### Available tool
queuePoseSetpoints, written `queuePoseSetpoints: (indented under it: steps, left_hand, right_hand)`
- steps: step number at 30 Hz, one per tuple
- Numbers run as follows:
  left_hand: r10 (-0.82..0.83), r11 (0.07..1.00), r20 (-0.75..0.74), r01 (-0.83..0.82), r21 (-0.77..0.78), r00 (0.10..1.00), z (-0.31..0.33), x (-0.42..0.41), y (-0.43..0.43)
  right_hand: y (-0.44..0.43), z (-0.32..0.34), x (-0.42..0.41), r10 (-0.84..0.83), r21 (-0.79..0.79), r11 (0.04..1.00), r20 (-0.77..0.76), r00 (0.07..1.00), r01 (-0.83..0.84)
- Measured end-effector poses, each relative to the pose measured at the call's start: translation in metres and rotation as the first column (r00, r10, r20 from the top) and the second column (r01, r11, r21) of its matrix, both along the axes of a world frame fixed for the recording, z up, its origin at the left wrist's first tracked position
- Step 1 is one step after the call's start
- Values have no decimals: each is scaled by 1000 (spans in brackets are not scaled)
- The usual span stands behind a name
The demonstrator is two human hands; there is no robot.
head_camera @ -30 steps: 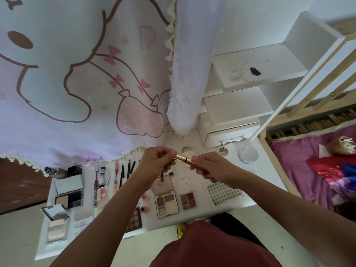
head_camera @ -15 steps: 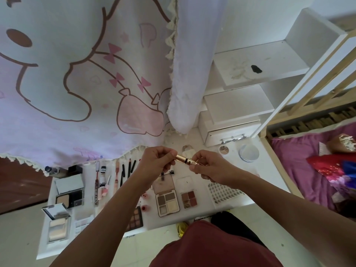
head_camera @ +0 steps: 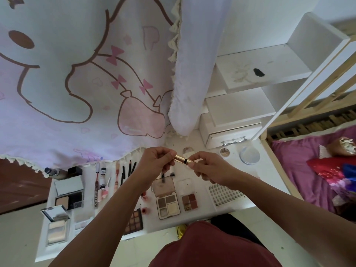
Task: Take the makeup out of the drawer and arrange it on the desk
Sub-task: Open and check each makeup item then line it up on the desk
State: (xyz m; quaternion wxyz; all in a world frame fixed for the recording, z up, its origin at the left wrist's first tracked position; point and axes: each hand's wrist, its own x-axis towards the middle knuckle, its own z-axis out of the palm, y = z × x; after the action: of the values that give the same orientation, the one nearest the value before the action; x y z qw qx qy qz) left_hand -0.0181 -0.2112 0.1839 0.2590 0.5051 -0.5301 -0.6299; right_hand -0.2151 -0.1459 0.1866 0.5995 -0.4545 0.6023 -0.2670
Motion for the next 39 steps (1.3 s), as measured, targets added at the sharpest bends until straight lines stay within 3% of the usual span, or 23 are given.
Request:
queuePoseSetpoints:
  steps: [39]
  left_hand:
    - [7,1000,10,-7,30,1000,-6,0,0]
  right_hand:
    - [-2,-7,-5,13,34,999,1,1000,-13]
